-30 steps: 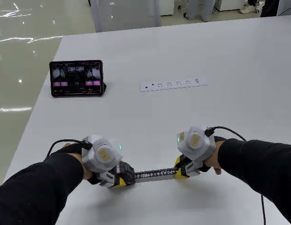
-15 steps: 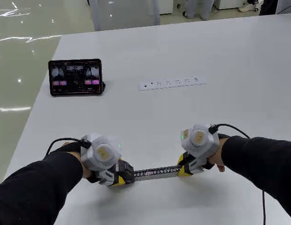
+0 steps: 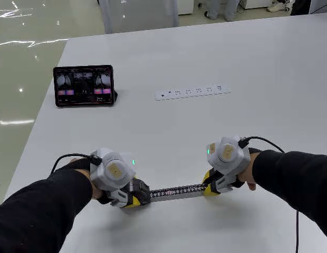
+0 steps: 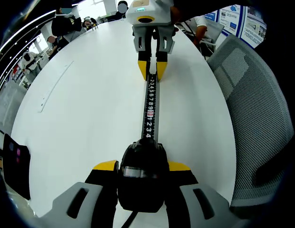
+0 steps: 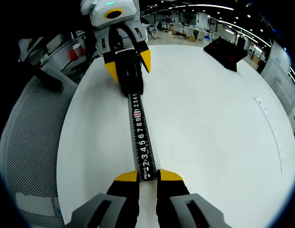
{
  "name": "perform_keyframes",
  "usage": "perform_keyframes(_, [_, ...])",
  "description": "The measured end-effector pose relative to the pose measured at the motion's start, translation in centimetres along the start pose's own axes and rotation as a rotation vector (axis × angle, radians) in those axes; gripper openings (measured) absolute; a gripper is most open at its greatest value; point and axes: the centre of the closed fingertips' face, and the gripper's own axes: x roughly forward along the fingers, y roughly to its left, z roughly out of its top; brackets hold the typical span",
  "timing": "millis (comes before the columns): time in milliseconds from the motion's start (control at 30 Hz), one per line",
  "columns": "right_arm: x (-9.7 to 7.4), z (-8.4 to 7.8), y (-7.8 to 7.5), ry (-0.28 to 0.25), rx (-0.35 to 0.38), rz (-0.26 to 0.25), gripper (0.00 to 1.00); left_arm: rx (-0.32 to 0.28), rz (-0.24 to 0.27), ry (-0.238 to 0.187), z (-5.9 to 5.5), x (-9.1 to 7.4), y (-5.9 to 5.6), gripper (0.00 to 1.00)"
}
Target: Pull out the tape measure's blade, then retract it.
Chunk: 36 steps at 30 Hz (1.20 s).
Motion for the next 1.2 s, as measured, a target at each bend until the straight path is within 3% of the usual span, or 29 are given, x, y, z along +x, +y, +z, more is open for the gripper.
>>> perform_keyframes(1200, [-1.2,-1.9,-0.5,0.020,0.005,-0.010,0.09,0.000,0.004,0.001,0.0,0.0,0.0,0.33])
